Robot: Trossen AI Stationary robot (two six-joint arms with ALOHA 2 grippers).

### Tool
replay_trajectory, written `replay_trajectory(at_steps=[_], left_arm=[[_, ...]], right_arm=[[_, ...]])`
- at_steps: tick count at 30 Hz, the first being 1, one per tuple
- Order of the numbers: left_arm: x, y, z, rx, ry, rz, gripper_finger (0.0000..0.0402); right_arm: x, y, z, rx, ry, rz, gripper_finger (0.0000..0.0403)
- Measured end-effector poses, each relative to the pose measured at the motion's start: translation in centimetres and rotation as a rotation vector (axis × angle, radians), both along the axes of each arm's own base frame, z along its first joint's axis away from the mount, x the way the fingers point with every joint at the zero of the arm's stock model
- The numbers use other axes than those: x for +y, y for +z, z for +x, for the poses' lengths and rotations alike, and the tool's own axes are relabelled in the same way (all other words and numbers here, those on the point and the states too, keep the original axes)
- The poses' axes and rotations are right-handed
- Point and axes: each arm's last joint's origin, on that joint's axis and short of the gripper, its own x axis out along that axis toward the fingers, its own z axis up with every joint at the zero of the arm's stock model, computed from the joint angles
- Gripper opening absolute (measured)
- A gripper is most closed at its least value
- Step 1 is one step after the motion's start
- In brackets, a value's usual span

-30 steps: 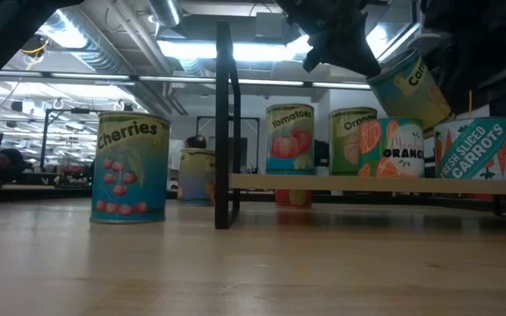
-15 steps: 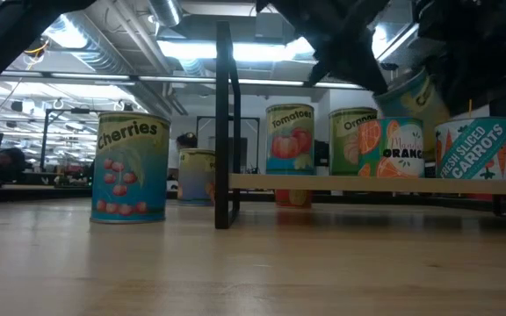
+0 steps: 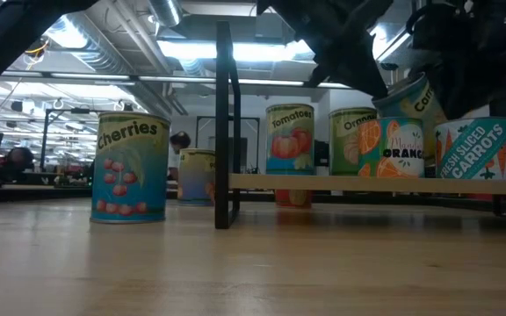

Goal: Pick and place cans onto a shelf
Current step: Put the canned carrots on the shelf

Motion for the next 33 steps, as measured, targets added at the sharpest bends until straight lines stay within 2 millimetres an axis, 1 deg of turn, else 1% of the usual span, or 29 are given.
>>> replay_trajectory(at_steps=[16, 25, 33], left_arm=[[0.00, -0.01, -0.01, 0.001, 0.000, 0.000, 0.0002], [0.04, 0.04, 0.01, -0.003, 0.009, 0.008, 0.0044], [0.18, 0.05, 0.00, -0.002, 0.042, 0.036, 0.0052]], right_arm=[[0.05, -0.70, 0.62, 0.049, 0.001, -0.004, 0.0080], [0.05, -0.71, 0.62, 0.049, 0.000, -0.004, 0.0080], [0.04, -0.62, 0.52, 0.042, 0.001, -0.004, 0.0080]])
